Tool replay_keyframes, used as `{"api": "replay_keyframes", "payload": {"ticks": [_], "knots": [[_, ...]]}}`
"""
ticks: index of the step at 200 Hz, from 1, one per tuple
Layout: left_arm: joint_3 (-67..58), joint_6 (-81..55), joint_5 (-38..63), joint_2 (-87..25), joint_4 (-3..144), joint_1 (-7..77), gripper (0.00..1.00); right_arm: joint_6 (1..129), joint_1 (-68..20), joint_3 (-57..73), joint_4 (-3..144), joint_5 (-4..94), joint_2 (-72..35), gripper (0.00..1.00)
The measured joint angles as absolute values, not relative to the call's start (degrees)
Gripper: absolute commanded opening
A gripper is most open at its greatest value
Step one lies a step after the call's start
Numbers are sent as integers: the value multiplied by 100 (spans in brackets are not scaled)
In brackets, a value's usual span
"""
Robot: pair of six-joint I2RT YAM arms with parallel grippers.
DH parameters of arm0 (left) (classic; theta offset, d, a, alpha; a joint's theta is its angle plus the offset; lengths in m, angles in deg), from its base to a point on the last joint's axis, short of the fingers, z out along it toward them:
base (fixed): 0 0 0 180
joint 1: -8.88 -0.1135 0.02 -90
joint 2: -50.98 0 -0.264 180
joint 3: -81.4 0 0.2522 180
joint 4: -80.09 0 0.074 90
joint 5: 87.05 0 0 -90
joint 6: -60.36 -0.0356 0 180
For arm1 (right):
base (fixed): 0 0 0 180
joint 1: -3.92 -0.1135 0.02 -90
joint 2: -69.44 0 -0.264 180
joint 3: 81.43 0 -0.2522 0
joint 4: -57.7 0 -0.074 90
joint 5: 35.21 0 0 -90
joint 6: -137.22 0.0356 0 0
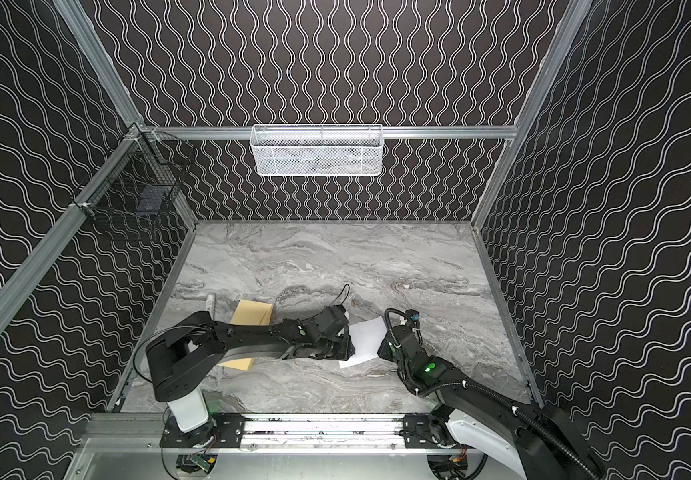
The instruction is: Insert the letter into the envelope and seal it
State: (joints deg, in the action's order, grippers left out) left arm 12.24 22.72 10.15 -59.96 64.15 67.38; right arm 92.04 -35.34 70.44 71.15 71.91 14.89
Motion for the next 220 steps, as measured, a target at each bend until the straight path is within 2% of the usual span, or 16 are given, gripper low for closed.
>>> {"api": "replay_keyframes", "payload": {"ticks": [29, 59, 88, 155, 220], "knots": [[1228, 2482, 1244, -5856, 6782, 6648, 33, 9261, -3598, 7031, 7128, 7305, 1443, 0], [1195, 2709, 1347, -6016, 7163, 6502, 12, 9263, -3624, 6990, 7130, 7355, 1391, 0], [1145, 2799, 1415, -6479, 7624, 6377, 3, 9263, -3644, 6990, 7132, 7355, 1382, 0], [1169, 2928, 1502, -6975, 8236, 6338, 0, 9226, -3685, 6990, 7148, 7281, 1719, 0], [1600, 3091, 1500, -7010, 9106, 6384, 0, 9261, -3845, 7022, 6525, 6592, 1804, 0]]}}
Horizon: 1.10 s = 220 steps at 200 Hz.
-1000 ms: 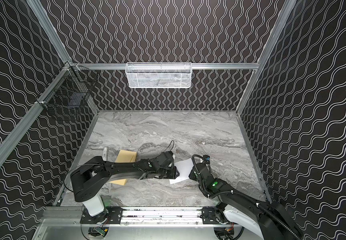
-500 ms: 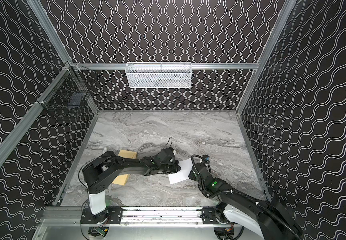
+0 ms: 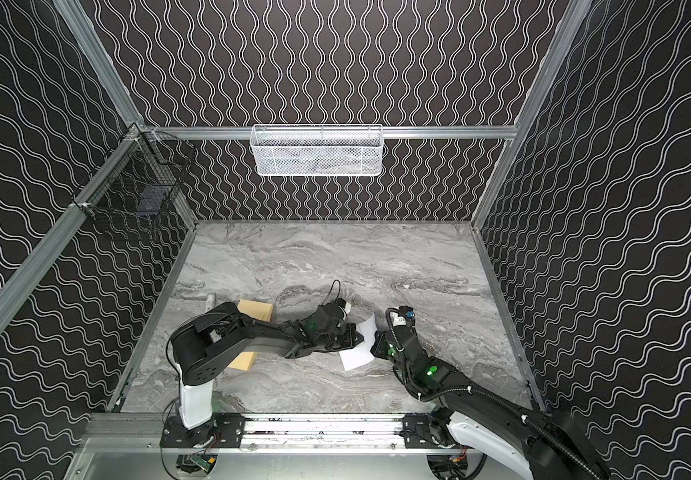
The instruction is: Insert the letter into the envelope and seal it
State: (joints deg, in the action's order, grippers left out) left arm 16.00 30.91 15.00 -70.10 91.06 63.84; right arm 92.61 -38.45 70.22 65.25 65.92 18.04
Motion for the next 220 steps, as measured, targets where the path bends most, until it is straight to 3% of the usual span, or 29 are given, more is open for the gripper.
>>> {"api": "replay_keyframes", "payload": {"ticks": [113, 157, 220], "knots": [[2122, 3317, 1478, -6759, 9576, 6408, 0, 10290, -4933, 7398, 5449, 6391, 923, 0], [2406, 3319, 1238, -5994, 8990, 6360, 5, 10378, -4959, 7385, 5545, 6688, 1035, 0], [2437, 3039, 1052, -5410, 8170, 6109, 4, 10413, -4959, 7374, 6026, 6903, 1345, 0]]}}
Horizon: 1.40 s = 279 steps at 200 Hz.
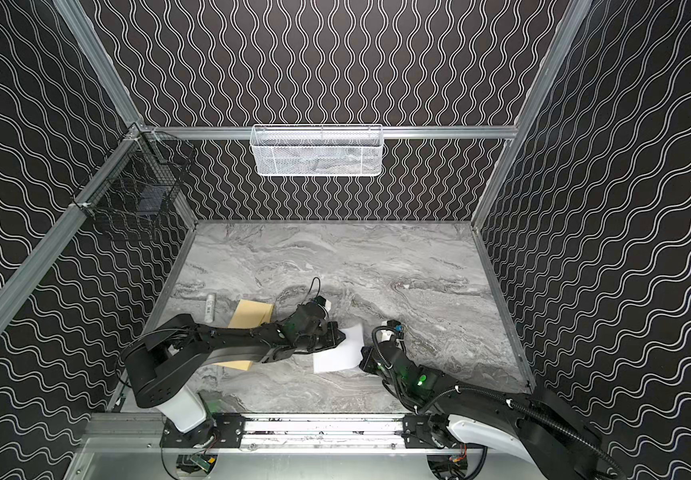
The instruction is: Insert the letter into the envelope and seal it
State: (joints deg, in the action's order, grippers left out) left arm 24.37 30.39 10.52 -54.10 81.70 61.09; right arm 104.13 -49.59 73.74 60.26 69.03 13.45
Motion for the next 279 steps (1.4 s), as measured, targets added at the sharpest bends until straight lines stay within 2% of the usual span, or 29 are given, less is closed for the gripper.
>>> {"api": "replay_keyframes", "payload": {"ticks": [94, 132, 215, 279], "knots": [[2957, 2486, 746, -4370, 7080, 5864, 3, 10356, -4959, 7344, 6234, 6992, 1382, 0], [3145, 2377, 707, -4398, 6900, 5752, 0, 10354, -4959, 7335, 6271, 7012, 1398, 0], [3300, 2252, 772, -5019, 7912, 5918, 0, 10072, -4959, 7033, 6361, 6876, 1260, 0], [3595, 2318, 737, -5023, 8524, 5995, 0, 9783, -5108, 6638, 5766, 6380, 425, 0]]}}
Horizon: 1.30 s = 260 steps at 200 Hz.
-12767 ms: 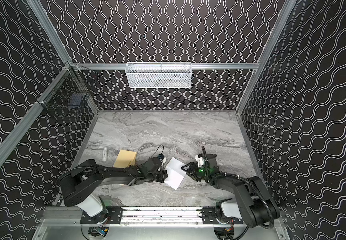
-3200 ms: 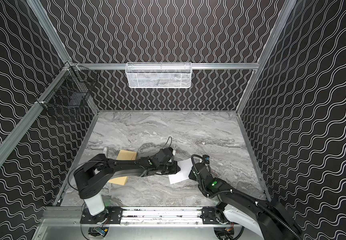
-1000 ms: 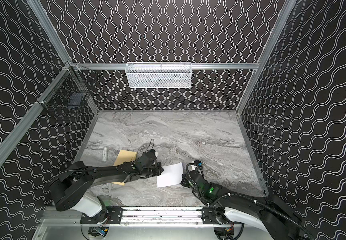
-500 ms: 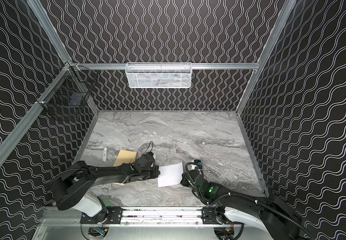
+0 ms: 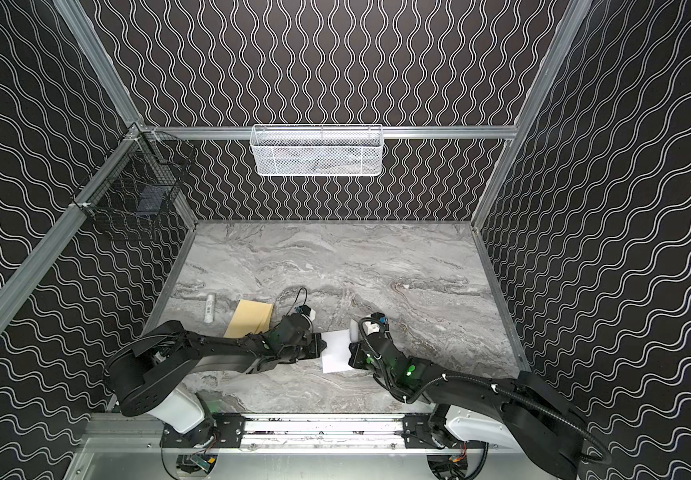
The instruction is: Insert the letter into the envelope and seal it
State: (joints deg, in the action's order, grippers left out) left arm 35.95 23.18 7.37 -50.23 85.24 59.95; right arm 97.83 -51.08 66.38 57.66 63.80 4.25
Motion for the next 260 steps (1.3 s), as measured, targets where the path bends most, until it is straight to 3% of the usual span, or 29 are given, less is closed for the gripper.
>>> {"api": "replay_keyframes", "payload": {"ticks": [98, 260], "knots": [[3886, 2490, 770, -4861, 8798, 6032, 0, 9941, -5464, 6347, 5060, 5996, -716, 0], [4065, 2571, 792, -4726, 8924, 6039, 0, 10338, -5722, 6198, 4542, 5735, -1588, 0]]}}
